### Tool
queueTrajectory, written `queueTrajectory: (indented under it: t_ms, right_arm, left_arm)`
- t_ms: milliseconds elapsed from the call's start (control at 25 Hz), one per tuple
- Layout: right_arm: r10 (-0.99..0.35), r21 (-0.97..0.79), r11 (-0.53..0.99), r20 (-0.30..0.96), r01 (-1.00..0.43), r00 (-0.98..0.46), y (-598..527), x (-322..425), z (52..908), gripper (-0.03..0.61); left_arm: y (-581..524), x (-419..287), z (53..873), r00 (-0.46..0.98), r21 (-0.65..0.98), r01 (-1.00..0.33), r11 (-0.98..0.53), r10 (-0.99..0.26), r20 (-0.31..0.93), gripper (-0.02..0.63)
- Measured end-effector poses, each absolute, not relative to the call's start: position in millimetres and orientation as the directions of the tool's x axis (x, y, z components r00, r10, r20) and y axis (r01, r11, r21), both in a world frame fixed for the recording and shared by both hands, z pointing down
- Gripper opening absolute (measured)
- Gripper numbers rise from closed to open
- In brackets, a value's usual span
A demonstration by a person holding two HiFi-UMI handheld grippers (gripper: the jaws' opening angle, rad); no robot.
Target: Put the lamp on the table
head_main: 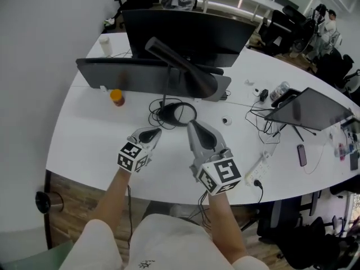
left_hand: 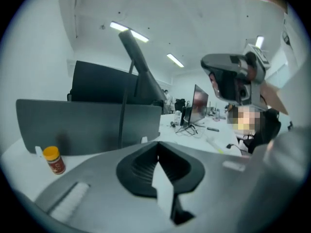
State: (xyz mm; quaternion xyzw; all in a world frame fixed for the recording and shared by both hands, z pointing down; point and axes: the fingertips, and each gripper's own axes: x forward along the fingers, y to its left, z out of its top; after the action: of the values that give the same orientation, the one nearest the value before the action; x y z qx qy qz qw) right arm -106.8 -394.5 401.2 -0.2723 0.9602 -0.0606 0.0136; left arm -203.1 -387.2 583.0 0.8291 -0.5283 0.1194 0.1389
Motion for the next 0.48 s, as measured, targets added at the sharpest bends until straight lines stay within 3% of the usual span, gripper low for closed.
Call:
queueTrajectory:
  t_ms: [480]
  right_arm:
    - [-0.42,-0.101,0.903,0.005,-0.418,-0.908,-307.0,-20.0,391.3,0.002]
  left_arm:
    - [-289.8,-127.1,501.2,0.368,0.048,-0.929,-0.368,-0.896,0.248,-0.005]
